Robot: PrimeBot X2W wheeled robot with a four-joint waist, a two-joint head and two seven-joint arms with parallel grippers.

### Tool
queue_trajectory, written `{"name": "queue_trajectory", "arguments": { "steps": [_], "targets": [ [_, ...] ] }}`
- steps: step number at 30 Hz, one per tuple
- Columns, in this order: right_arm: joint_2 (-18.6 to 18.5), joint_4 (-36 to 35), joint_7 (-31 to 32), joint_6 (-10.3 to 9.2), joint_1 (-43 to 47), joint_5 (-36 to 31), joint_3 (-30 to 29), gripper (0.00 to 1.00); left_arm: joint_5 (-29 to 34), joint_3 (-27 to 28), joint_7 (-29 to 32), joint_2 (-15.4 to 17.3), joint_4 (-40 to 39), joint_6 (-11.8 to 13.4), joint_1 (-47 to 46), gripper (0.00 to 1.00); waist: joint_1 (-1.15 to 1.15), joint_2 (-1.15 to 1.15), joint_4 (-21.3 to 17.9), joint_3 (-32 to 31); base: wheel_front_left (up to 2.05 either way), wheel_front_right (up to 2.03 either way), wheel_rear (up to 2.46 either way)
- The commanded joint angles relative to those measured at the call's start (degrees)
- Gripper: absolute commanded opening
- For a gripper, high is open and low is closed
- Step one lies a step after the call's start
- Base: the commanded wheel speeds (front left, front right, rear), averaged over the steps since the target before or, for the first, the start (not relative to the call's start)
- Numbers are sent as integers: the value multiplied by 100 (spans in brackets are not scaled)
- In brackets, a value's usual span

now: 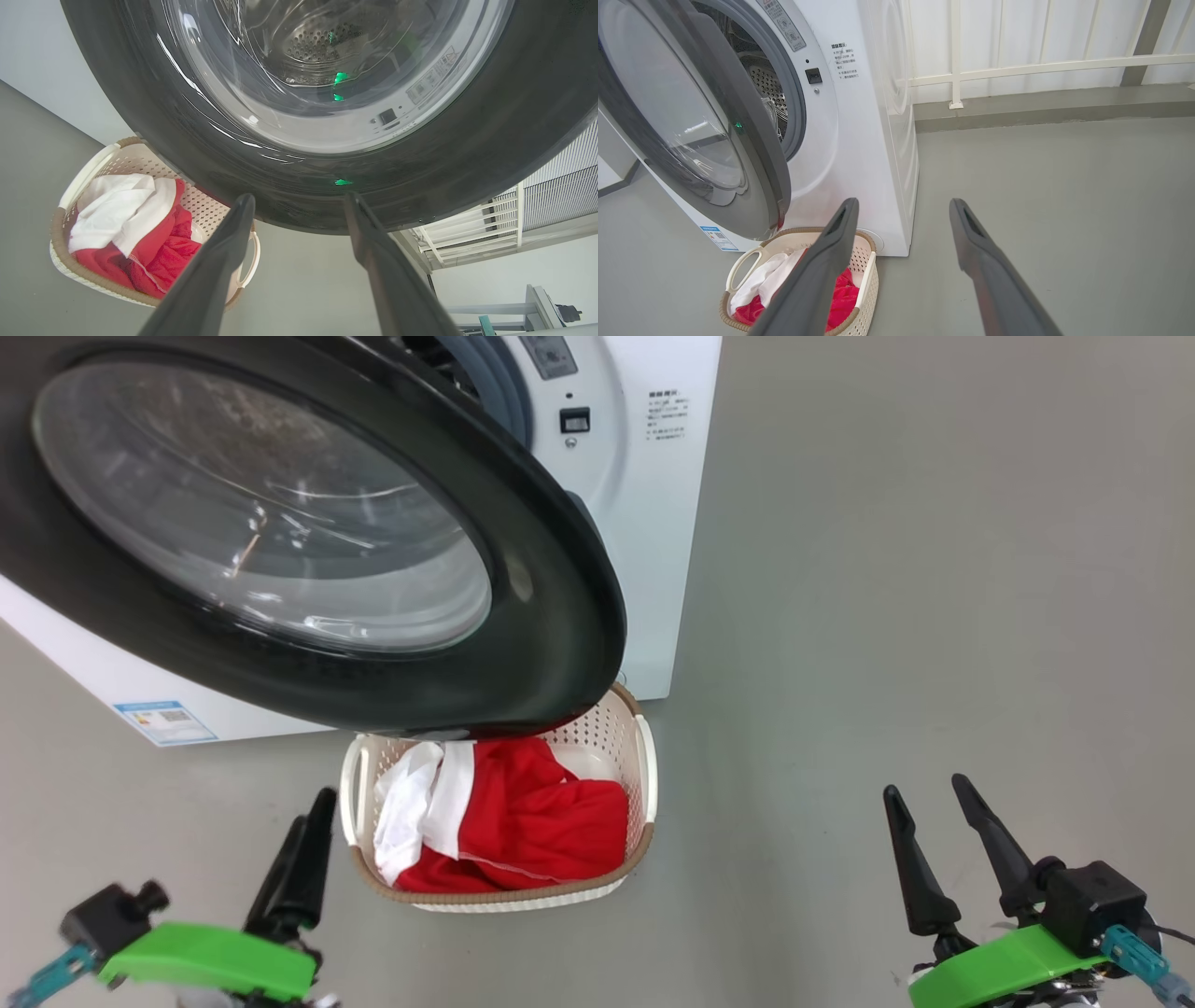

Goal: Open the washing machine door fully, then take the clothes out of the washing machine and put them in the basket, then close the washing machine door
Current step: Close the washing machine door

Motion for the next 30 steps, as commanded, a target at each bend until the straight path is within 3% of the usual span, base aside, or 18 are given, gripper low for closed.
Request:
{"name": "queue_trajectory", "arguments": {
  "steps": [1,7,12,23,30],
  "targets": [
    [-23,-132,-37,36,25,-48,77,100,211,377,-65,204,-189,-39,95,100,0,0,49,-67,0,0,0],
    [-23,-141,-37,36,169,-83,-22,100,1080,966,-68,124,-297,-39,661,100,0,0,89,-156,0,0,0],
    [-23,-142,-37,36,267,-93,-79,100,2433,1539,-69,49,-245,-39,1020,100,0,0,95,-222,0,0,0],
    [-23,-168,-37,36,353,-97,-176,100,5253,2530,-69,-541,-785,-39,1598,100,0,0,72,-302,0,0,0],
    [-23,-210,-37,36,369,-105,-233,100,6415,2990,-70,-956,-1326,-39,1822,100,0,0,74,-307,0,0,0]
  ]
}}
